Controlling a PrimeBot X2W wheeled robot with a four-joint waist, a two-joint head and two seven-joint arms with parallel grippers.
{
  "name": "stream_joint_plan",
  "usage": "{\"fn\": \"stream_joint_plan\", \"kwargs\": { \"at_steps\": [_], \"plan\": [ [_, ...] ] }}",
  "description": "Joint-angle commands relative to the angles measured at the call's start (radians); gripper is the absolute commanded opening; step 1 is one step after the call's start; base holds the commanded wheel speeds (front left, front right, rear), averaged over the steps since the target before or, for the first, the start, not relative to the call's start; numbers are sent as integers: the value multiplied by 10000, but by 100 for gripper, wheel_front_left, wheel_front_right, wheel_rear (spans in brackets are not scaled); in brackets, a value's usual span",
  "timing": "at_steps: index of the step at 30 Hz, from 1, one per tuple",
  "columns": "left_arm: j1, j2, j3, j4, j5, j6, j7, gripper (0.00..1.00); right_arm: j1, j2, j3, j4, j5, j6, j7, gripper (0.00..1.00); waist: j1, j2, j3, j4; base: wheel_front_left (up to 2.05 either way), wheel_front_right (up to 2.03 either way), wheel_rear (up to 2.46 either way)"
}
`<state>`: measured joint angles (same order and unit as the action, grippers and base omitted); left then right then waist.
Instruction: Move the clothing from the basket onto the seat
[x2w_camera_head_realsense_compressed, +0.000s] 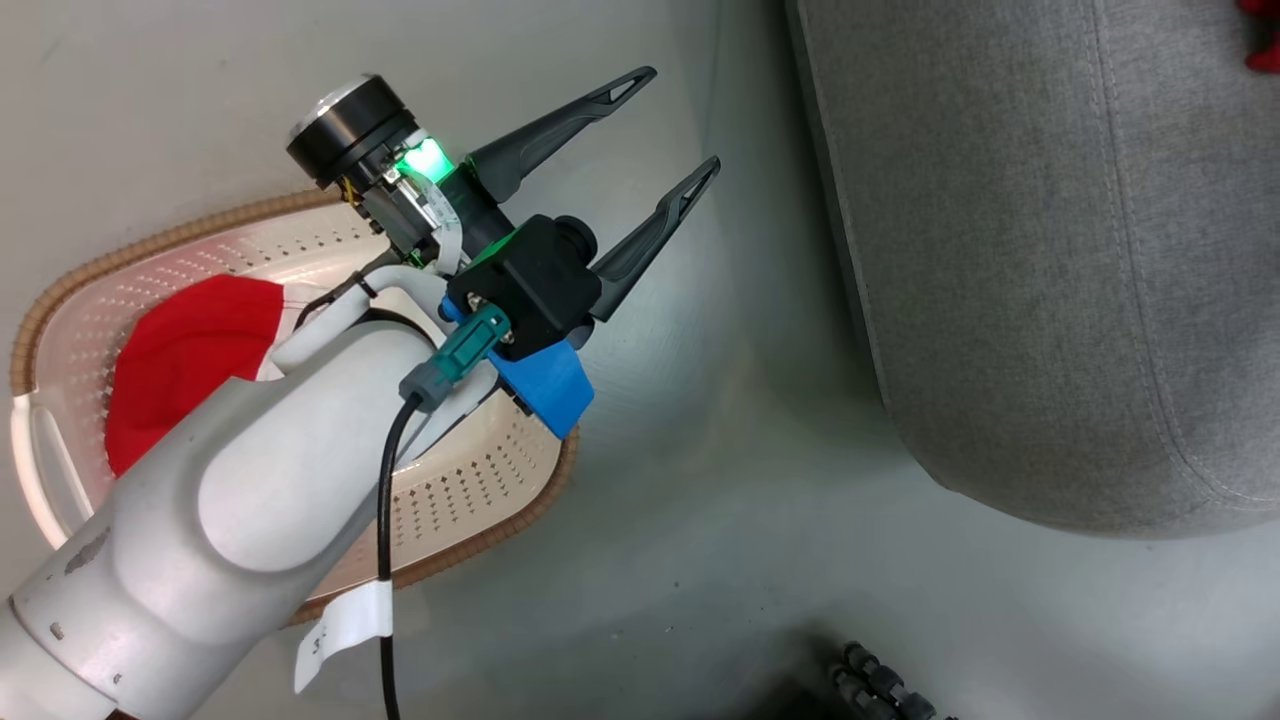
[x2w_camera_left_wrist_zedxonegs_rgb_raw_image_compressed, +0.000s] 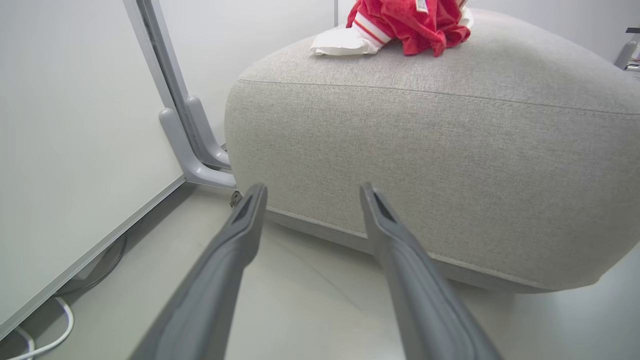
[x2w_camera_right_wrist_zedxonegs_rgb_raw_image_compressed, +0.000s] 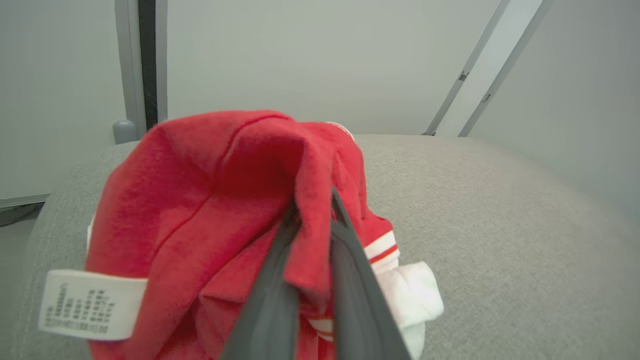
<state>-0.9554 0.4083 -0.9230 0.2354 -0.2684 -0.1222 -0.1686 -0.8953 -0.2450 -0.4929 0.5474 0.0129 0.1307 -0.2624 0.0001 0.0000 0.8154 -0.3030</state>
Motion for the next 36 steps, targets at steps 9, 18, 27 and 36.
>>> {"fn": "stream_joint_plan", "kwargs": {
  "at_steps": [9, 18, 27, 36],
  "plan": [
    [641, -427, 34, 528, -383, 365, -651, 100, 1929, 300, 132, -1305, -29, 1, -38, 100, -1, 0, -1576, 159, 0, 0, 0],
    [1892, -863, 1014, 947, -1054, 908, -975, 100, 3758, 547, 1587, -3112, 162, 1, -38, 100, -1, 0, -3561, 638, 0, 0, 0],
    [3873, -858, 3347, 213, -898, 1257, -974, 100, 5072, 1018, 3421, -4046, 374, 1, -37, 100, -1, 0, -5021, 1633, 0, 0, 0],
    [5647, -1319, 5782, -405, -209, 1101, -976, 100, 5675, 1362, 4518, -4367, 664, 1, -38, 100, -1, 0, -5890, 2404, 0, 0, 0]
  ]
}}
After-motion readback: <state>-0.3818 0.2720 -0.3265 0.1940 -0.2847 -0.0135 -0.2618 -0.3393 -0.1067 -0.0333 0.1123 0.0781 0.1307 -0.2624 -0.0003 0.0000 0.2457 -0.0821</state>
